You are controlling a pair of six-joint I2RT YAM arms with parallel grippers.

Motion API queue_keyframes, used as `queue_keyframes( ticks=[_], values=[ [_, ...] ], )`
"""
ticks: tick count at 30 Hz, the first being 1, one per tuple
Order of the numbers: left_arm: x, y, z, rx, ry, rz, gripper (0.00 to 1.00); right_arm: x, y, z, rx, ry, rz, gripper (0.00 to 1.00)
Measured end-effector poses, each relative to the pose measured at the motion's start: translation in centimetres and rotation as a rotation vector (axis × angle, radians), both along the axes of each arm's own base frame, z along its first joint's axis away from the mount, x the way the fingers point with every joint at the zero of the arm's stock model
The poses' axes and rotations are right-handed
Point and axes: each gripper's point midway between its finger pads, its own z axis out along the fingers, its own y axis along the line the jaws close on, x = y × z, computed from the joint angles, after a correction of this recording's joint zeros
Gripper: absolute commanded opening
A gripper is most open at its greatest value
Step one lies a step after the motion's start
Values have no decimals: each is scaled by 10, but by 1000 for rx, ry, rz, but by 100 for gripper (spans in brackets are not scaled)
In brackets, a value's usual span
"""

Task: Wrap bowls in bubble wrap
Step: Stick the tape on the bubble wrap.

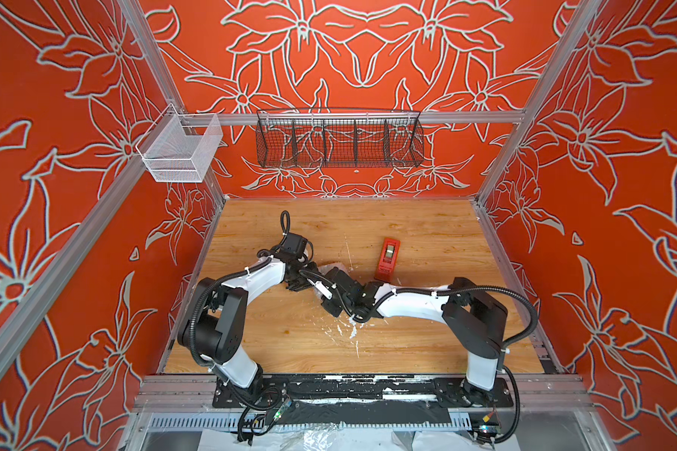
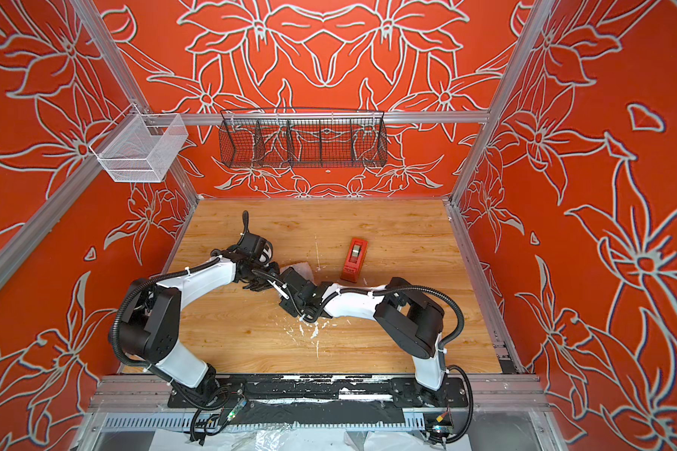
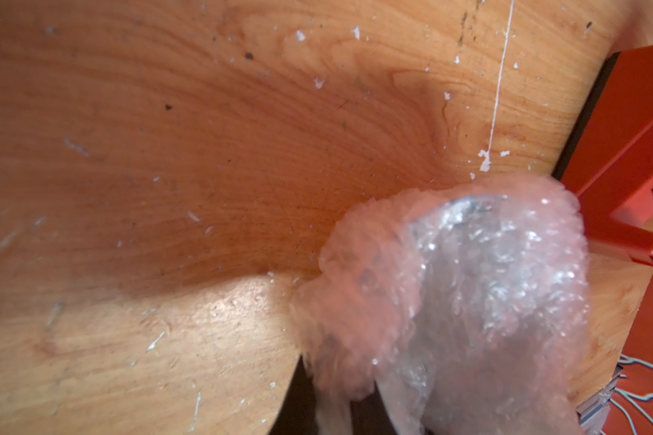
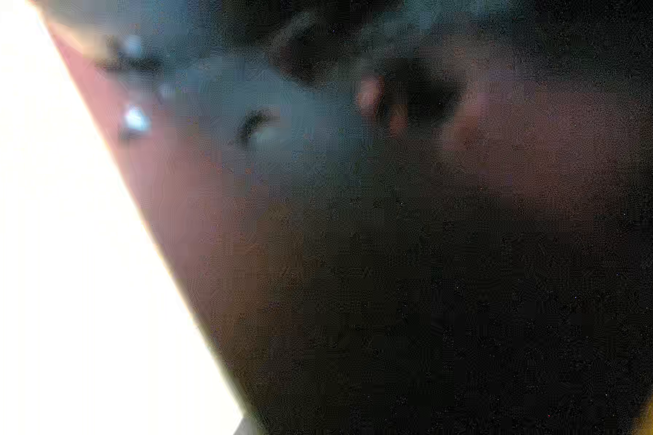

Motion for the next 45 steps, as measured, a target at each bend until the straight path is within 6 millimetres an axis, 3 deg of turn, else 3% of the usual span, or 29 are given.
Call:
queue_keyframes(
  ticks=[2, 7, 14, 18, 26, 39, 45],
  values=[
    [3, 0, 0, -2, -2, -6, 0, 2, 0, 0, 3, -2, -4, 18],
    [11, -2, 2, -4, -11, -24, 0, 6, 3, 0, -8, -40, 23, 0],
    [20, -2, 4, -8, -11, -33, 0, 17, 5, -2, -24, -69, 35, 0],
    [28, -2, 6, -8, -14, -39, 13, 26, 3, 0, -11, -74, 27, 0],
    [45, -6, 15, -40, -29, -23, 54, 38, 8, 0, 26, -57, 52, 0],
    [85, 5, 53, -46, -137, 14, 64, 64, 18, 3, 72, -33, 76, 0],
    [97, 25, 61, 45, -174, 62, 68, 76, 27, 8, 85, -36, 95, 0]
  ],
)
